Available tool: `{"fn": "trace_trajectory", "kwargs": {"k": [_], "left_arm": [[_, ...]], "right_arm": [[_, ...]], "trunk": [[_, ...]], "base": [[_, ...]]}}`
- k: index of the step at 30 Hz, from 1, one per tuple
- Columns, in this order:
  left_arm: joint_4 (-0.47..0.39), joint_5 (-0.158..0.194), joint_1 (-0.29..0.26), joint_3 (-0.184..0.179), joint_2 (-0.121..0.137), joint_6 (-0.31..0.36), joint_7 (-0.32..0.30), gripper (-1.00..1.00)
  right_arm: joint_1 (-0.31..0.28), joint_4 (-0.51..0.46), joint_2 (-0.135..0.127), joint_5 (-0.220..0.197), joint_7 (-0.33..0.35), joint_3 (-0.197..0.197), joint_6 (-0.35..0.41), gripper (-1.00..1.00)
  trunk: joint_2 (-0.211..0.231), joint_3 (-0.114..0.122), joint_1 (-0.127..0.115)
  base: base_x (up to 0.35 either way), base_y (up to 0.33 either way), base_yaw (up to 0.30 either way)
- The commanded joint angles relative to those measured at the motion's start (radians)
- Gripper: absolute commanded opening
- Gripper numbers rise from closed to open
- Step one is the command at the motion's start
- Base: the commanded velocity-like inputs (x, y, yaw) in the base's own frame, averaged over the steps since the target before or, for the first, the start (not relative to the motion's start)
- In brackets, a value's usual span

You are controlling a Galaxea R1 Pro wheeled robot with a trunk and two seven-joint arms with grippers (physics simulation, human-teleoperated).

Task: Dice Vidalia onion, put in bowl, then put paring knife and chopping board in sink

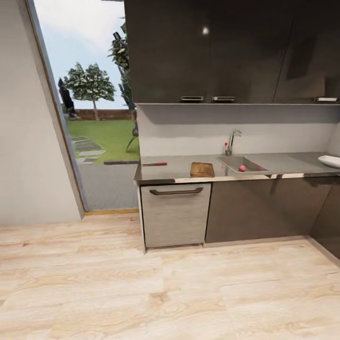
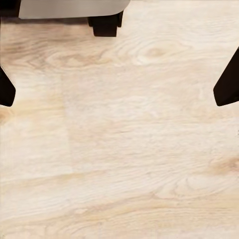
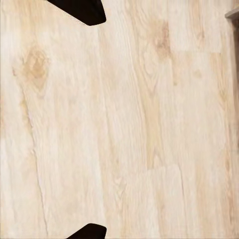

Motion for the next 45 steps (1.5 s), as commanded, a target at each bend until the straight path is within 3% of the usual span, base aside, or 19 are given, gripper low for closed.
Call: {"fn": "trace_trajectory", "kwargs": {"k": [1,10,45], "left_arm": [[-0.001,0.000,0.000,0.001,0.000,-0.002,0.000,1.00],[0.000,0.000,0.000,0.000,0.000,-0.018,0.000,1.00],[0.002,0.000,0.000,-0.001,0.000,-0.031,0.000,1.00]], "right_arm": [[0.000,0.000,0.000,0.000,-0.001,0.000,-0.002,1.00],[0.000,0.000,-0.001,0.000,-0.001,0.000,-0.002,1.00],[0.000,0.002,-0.007,0.002,0.005,0.008,-0.002,1.00]], "trunk": [[0.000,-0.001,0.001],[0.000,-0.001,0.001],[0.000,-0.001,0.001]], "base": [[0.303,-0.109,0.228],[0.233,-0.085,0.169],[0.232,-0.196,0.001]]}}
